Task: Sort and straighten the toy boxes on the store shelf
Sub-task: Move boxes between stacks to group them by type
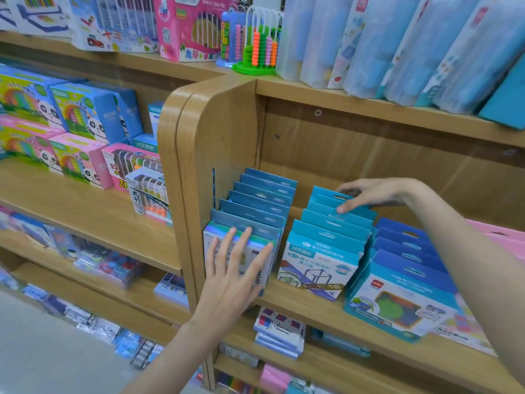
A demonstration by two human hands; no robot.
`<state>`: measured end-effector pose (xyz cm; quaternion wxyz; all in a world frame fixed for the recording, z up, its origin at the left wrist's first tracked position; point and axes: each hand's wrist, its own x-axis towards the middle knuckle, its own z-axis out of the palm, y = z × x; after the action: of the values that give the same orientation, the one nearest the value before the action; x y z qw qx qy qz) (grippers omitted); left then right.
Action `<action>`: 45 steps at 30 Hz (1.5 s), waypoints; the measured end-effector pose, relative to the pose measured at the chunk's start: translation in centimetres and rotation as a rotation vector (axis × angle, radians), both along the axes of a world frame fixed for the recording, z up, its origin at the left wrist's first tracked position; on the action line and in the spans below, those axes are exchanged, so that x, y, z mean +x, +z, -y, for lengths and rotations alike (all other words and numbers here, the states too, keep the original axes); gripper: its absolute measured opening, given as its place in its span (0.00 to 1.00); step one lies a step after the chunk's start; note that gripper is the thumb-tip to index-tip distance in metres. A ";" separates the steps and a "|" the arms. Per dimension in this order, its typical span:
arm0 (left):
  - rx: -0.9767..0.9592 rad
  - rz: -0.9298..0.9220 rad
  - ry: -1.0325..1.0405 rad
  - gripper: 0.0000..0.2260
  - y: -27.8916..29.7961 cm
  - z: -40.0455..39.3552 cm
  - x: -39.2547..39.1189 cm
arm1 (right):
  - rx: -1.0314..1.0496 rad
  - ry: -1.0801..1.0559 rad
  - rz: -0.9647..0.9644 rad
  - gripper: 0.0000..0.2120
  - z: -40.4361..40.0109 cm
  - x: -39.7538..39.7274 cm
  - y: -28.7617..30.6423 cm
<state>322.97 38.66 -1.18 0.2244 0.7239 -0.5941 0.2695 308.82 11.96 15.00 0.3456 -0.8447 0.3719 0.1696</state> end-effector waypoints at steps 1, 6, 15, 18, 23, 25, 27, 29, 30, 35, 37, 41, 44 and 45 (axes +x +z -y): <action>-0.007 0.001 -0.001 0.43 0.0 0.1 0.0 | 0.005 0.008 0.001 0.19 -0.2 0.2 0.0; -0.015 0.019 -0.005 0.44 -0.1 0.1 0.1 | 0.000 0.035 0.054 0.14 -1.2 1.0 -0.6; -0.041 0.011 -0.008 0.41 0.1 0.1 0.0 | -0.085 0.041 0.090 0.25 -2.8 1.9 -1.2; -0.051 -0.011 -0.018 0.41 0.2 0.1 -0.1 | -0.364 0.013 0.268 0.31 -4.0 0.0 -0.1; -0.047 -0.013 -0.026 0.40 0.2 0.1 -0.2 | -0.640 0.171 0.312 0.36 -12.0 -4.3 -0.3; -0.038 0.004 -0.035 0.40 0.4 0.1 0.0 | -0.734 0.259 0.152 0.41 -14.0 -4.5 -2.7; -0.037 0.017 -0.042 0.39 0.8 0.1 0.3 | -0.831 0.259 0.102 0.42 -14.8 -4.0 -4.6; -0.039 0.021 -0.049 0.39 1.1 0.0 0.5 | -0.908 0.246 0.096 0.40 -15.0 -3.4 -5.6; -0.036 0.025 -0.050 0.40 1.2 0.0 0.7 | -0.932 0.240 0.089 0.38 -14.9 -3.1 -5.9; -0.012 0.039 -0.023 0.41 1.0 -0.1 1.1 | -0.884 0.222 0.058 0.33 -14.3 -2.2 -5.6; -0.012 0.034 -0.019 0.42 0.9 -0.1 1.0 | -0.853 0.233 0.054 0.33 -14.3 -2.1 -5.2; -0.015 0.027 -0.016 0.41 0.9 -0.1 1.0 | -0.825 0.258 0.056 0.30 -15.1 -1.8 -4.9; -0.015 0.019 -0.017 0.41 0.9 -0.1 1.1 | -0.849 0.250 0.052 0.30 -15.6 -1.6 -5.2; -0.018 0.015 -0.022 0.41 0.9 -0.1 1.1 | -0.865 0.246 0.041 0.30 -15.8 -1.6 -5.3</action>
<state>324.05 38.72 -0.25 0.2294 0.7132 -0.6013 0.2777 307.21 27.72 9.68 -0.0546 -0.9526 0.2984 0.0217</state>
